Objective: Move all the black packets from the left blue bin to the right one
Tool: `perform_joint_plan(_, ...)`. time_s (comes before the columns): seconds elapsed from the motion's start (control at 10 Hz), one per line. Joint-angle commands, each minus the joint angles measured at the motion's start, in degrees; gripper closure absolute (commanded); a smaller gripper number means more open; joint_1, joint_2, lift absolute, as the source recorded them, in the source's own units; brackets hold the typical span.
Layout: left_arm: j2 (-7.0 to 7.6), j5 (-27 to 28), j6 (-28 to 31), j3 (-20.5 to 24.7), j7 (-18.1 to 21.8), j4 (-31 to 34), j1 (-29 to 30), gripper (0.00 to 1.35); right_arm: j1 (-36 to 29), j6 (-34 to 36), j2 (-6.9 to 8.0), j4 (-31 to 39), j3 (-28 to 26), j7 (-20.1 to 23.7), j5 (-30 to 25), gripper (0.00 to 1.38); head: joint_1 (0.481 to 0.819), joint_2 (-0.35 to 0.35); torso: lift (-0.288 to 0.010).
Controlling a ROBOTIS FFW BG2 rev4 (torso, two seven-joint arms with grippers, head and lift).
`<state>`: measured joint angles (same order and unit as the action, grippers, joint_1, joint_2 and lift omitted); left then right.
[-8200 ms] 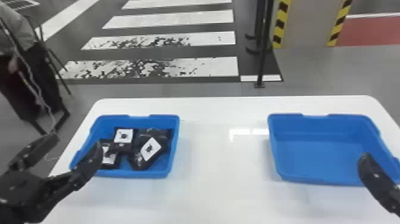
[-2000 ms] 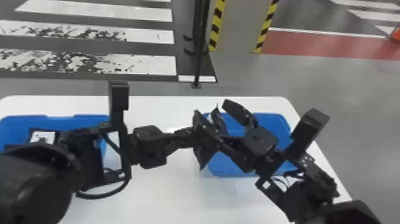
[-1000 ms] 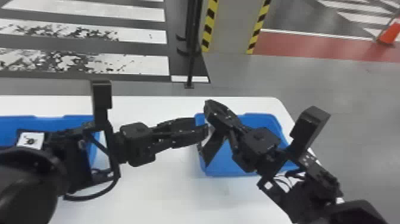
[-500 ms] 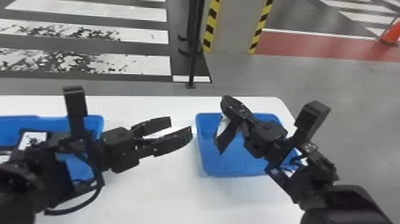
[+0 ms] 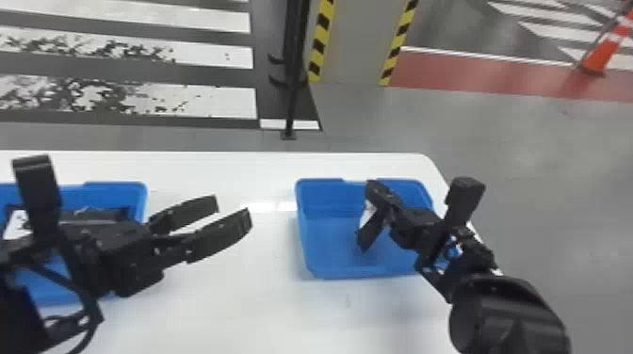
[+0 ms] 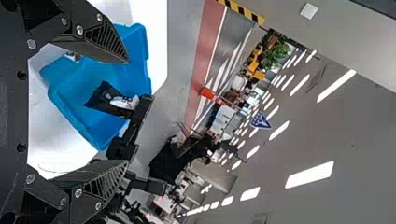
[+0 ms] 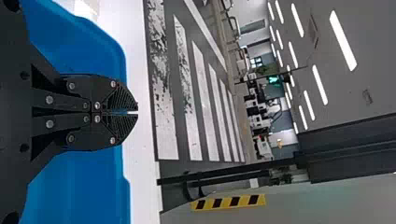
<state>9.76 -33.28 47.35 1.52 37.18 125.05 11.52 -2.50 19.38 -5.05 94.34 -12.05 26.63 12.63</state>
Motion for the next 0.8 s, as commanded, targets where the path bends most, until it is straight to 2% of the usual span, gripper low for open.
perform_joint_plan(0.0,0.00,0.49,-0.95,2.37,0.00,1.02,1.55,0.31,1.52,0.02,-0.40,-3.85,-0.75,-0.18,-0.18,1.06,0.695,-0.234,-0.139)
perform_joint_plan(0.1,-0.18,1.97,1.58,4.88,0.00,2.99,2.54,0.31,0.82,0.02,-0.32,-3.43,-1.32,-0.79,-0.07,0.77,0.695,-0.228,-0.139)
perform_joint_plan(0.3,-0.35,4.03,2.14,7.62,0.00,4.11,2.96,0.32,-2.98,-0.12,0.04,2.20,-1.78,-2.11,-0.07,0.47,0.695,-0.211,-0.139)
perform_joint_plan(0.5,-0.53,6.20,2.00,11.28,0.00,4.25,2.96,0.32,-11.98,-0.96,1.44,14.01,-2.24,-4.22,-0.07,0.32,0.695,-0.195,-0.139)
perform_joint_plan(0.7,-0.44,10.89,5.24,16.31,0.00,4.25,2.12,0.32,-19.57,-4.20,3.29,20.76,-2.24,-4.48,0.28,0.32,0.695,-0.146,-0.139)
